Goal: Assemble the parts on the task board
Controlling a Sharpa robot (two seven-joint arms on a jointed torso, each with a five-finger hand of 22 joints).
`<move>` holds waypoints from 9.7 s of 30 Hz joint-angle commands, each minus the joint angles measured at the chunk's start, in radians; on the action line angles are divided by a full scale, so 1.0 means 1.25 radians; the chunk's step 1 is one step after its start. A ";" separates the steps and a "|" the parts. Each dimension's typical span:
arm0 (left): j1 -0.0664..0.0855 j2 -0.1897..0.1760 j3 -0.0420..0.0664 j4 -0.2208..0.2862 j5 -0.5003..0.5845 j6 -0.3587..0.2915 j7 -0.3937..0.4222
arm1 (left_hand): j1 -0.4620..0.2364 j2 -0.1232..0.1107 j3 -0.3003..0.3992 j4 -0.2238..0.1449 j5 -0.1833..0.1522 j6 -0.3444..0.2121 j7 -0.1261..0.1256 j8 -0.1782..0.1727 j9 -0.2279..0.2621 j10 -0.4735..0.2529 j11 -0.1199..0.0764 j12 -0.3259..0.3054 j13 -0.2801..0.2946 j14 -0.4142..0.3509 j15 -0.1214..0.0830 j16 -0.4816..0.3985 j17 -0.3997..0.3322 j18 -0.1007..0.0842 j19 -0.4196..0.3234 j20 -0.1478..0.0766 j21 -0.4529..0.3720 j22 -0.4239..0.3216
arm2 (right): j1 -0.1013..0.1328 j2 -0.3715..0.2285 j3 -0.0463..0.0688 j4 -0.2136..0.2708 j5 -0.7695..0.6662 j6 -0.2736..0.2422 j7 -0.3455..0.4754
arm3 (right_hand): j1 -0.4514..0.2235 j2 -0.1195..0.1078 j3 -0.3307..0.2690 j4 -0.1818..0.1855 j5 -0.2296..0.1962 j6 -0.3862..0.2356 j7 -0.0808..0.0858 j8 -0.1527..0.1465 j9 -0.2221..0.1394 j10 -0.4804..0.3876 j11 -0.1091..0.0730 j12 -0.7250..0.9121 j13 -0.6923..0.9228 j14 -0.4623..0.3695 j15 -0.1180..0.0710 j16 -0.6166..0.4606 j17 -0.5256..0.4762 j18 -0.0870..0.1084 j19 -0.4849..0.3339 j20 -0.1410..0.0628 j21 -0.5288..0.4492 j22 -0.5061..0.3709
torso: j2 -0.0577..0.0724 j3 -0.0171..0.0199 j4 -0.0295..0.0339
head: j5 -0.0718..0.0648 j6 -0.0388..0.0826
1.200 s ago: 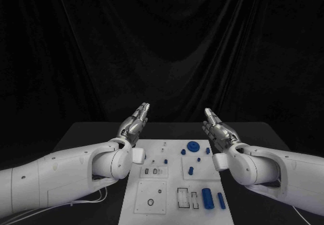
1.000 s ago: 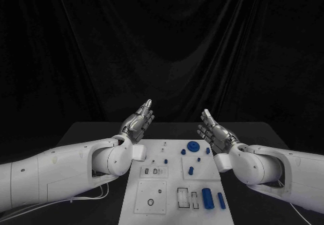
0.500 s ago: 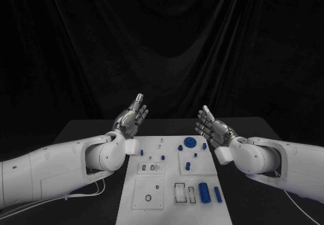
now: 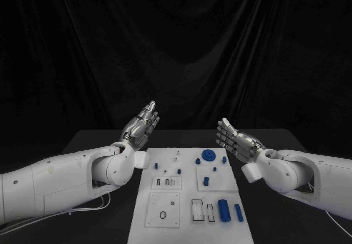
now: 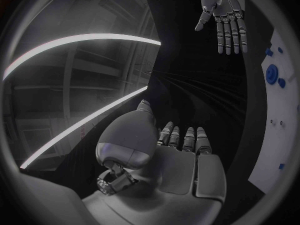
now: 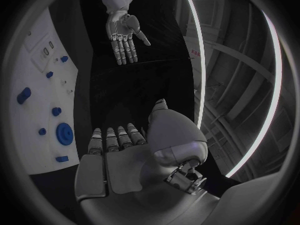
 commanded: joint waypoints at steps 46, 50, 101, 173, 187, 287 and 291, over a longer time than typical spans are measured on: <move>0.009 -0.146 0.001 0.037 -0.397 0.005 0.064 | 0.114 0.006 0.029 0.001 0.083 0.063 0.051 0.009 0.006 0.004 0.060 0.011 0.002 0.000 -0.034 -0.003 -0.001 0.037 0.001 0.059 -0.003 -0.001 | 0.174 -0.005 0.001 0.041 -1.597 -0.038 -0.329 | 0.271 -0.141 0.332 -0.170 0.057 0.432 0.087 0.042 0.038 0.518 0.129 0.047 0.058 0.896 0.061 0.108 0.169 0.017 0.890 0.105 0.107 0.054 | 0.153 -0.0232 0.0478 | -0.039 -0.049; 0.009 -0.153 0.001 0.043 -0.397 0.010 0.064 | 0.116 0.008 0.030 0.001 0.087 0.065 0.054 0.009 0.006 0.003 0.062 0.010 0.002 0.000 -0.031 -0.003 -0.001 0.038 0.001 0.062 -0.003 -0.001 | 0.174 -0.007 0.001 0.053 -1.599 -0.038 -0.327 | 0.273 -0.148 0.326 -0.167 0.035 0.555 0.087 0.049 0.048 0.644 0.126 0.054 0.077 0.991 0.043 0.148 0.218 0.017 0.990 0.081 0.124 0.063 | 0.157 -0.0250 0.0489 | -0.039 -0.056; 0.010 -0.191 0.001 0.090 -0.397 0.023 0.061 | 0.154 0.021 0.046 0.000 0.177 0.092 0.075 0.012 0.009 0.005 0.081 0.012 0.002 0.000 -0.005 -0.003 -0.001 0.038 0.001 0.086 -0.003 -0.001 | 0.124 0.063 0.001 -0.024 -1.600 -0.018 -0.321 | 0.330 -0.174 0.344 -0.142 0.011 0.679 0.091 0.057 0.052 0.801 0.116 0.049 0.055 1.108 -0.002 0.516 0.430 0.009 1.083 0.017 0.389 0.315 | 0.177 -0.0277 0.0578 | -0.040 -0.096; 0.010 -0.164 0.001 0.046 -0.397 0.059 0.040 | 0.198 0.020 0.064 -0.003 0.226 0.164 0.112 0.033 0.016 0.007 0.108 0.017 0.003 0.000 0.013 -0.003 -0.001 0.039 0.001 0.111 -0.003 -0.001 | 0.158 0.252 0.001 -0.207 -1.528 -0.094 -0.263 | 0.418 -0.190 0.482 -0.154 -0.050 0.880 0.175 0.057 0.143 1.015 0.102 0.045 0.050 1.126 -0.001 0.502 0.426 0.011 0.973 0.019 0.521 0.527 | 0.178 -0.0271 0.0589 | -0.009 -0.079; 0.010 -0.159 0.001 0.044 -0.397 0.062 0.038 | 0.199 0.020 0.065 -0.003 0.227 0.167 0.114 0.034 0.016 0.007 0.109 0.017 0.003 0.000 0.013 -0.003 -0.001 0.039 0.001 0.111 -0.003 -0.001 | 0.153 0.276 0.001 -0.227 -1.528 -0.078 -0.267 | 0.408 -0.197 0.492 -0.150 -0.050 0.868 0.171 0.048 0.140 1.006 0.104 0.045 0.050 1.114 0.001 0.497 0.428 0.011 0.959 0.021 0.522 0.538 | 0.179 -0.0275 0.0584 | -0.015 -0.077; 0.009 -0.165 0.001 0.035 -0.397 0.094 0.028 | 0.206 0.023 0.070 -0.004 0.235 0.162 0.113 0.036 0.016 0.006 0.111 0.012 0.002 0.000 0.021 -0.003 -0.001 0.039 0.001 0.118 -0.003 -0.001 | 0.112 -0.014 0.000 -0.038 -1.462 -0.139 -0.360 | 0.244 -0.239 0.456 -0.079 0.080 0.540 0.096 0.076 0.218 1.257 0.006 1.253 1.255 1.256 -0.070 1.254 1.255 -0.083 1.156 -0.039 1.036 1.159 | 0.177 -0.0283 0.0549 | -0.019 -0.093; 0.009 -0.165 0.001 0.034 -0.397 0.096 0.027 | 0.206 0.023 0.071 -0.003 0.235 0.161 0.113 0.036 0.016 0.006 0.112 0.013 0.002 0.000 0.023 -0.003 -0.001 0.039 0.001 0.120 -0.003 -0.001 | 0.111 -0.020 0.000 -0.034 -1.462 -0.149 -0.360 | 0.250 -0.238 0.459 -0.089 0.091 0.542 0.094 0.087 0.238 1.257 0.004 1.253 1.255 1.256 -0.072 1.254 1.255 -0.083 1.157 -0.042 1.037 1.162 | 0.177 -0.0278 0.0547 | -0.019 -0.090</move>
